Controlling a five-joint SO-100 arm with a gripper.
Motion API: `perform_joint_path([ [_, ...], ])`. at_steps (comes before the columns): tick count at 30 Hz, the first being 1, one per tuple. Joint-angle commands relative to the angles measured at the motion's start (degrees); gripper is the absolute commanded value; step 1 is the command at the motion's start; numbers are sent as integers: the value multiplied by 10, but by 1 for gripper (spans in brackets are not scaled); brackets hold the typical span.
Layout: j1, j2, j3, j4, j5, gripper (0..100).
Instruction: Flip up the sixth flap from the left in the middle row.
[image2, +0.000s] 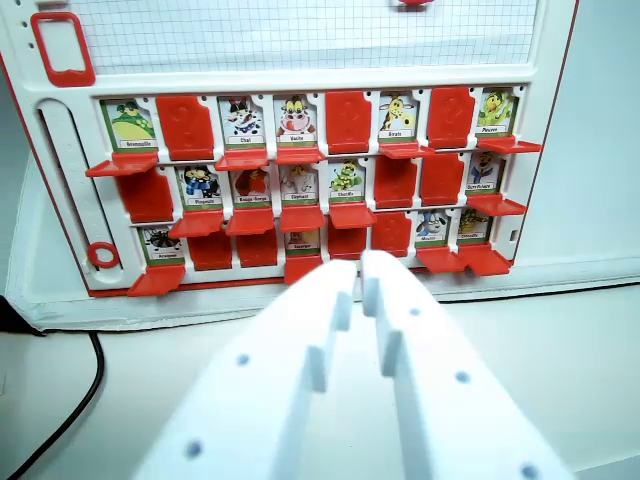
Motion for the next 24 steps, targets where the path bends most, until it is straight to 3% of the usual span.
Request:
perform_joint_path([
  [1,-5,59,-33,33,-2,0],
  [15,-31,114,-18,82,1,0],
  [24,-32,115,-18,83,2,0],
])
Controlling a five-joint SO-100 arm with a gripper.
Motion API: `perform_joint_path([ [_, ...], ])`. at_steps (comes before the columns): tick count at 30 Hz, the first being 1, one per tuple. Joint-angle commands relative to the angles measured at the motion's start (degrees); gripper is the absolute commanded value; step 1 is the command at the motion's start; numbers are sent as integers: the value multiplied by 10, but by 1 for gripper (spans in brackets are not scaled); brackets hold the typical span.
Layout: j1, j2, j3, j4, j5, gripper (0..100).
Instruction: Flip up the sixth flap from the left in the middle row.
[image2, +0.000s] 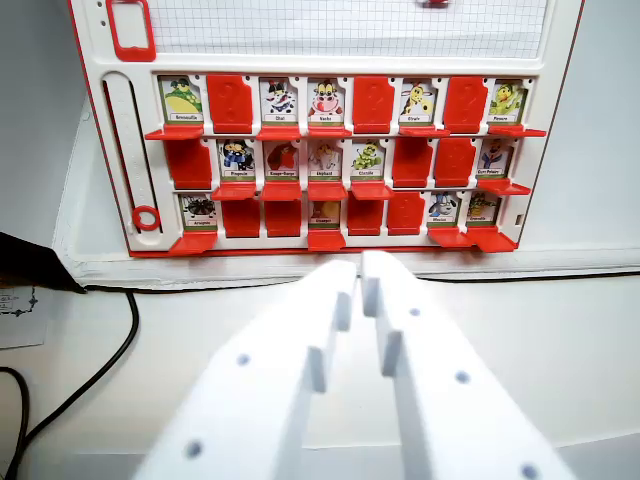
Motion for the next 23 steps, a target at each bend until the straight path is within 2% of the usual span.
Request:
perform_joint_path([
  [1,-3,23,-18,0,2,0],
  [23,2,30,-6,0,6,0],
])
